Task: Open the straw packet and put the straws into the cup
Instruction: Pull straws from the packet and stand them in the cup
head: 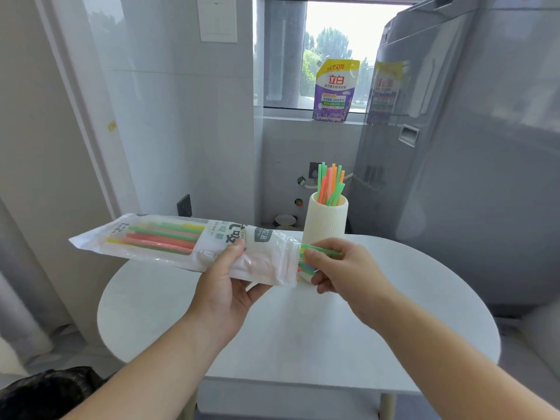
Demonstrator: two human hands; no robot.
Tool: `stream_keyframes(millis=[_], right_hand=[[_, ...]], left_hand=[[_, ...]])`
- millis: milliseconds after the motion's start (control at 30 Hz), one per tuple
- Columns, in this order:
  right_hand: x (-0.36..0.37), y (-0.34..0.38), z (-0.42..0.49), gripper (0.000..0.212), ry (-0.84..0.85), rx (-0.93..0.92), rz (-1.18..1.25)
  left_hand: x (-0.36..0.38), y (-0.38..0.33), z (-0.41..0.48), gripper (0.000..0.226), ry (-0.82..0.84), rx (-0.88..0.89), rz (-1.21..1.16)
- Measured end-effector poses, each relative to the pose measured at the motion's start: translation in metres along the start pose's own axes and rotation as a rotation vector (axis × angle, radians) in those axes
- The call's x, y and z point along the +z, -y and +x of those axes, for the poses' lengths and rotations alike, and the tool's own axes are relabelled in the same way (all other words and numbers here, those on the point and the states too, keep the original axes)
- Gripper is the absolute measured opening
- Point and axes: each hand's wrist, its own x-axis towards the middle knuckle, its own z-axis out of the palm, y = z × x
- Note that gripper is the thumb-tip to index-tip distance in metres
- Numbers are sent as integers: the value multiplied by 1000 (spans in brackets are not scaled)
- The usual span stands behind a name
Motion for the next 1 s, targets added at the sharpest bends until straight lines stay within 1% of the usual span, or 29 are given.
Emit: stream_keyframes(millis=[100, 233, 433, 533, 600, 700, 767, 833, 933, 1000], right_hand=[[-3, 1, -2, 5, -21, -32, -11], [-9, 2, -2, 9, -68, -97, -125], [-20, 2, -1, 11, -75, -161, -168], [-29, 1, 3, 11, -63, -132, -124], [-33, -2, 3, 10, -40, -90, -42], [-33, -4, 1, 22, 18, -43, 77], [-31, -4, 0, 27, 36, -69, 70], [-29, -3, 0, 22, 31, -112, 27], [-29, -2, 0, 7, 12, -142, -2], [-30, -2, 0, 5, -2, -142, 19]], left_hand=[[-1, -1, -1, 27, -7, 2, -6], [-5, -5, 0, 17, -32, -9, -35], [-5, -8, 1, 24, -64, -15, -87], [-5, -9, 0, 24, -71, -13, -102], [-6, -9, 0, 22, -69, -11, -102], [-6, -8, 0, 19, -58, -10, -91], [-6, -7, 0, 19, -55, -9, -84], [-6, -7, 0, 18, -55, -9, -83], [-5, -7, 0, 20, -62, -15, -92], [-6, -9, 0, 22, -64, -11, -98]])
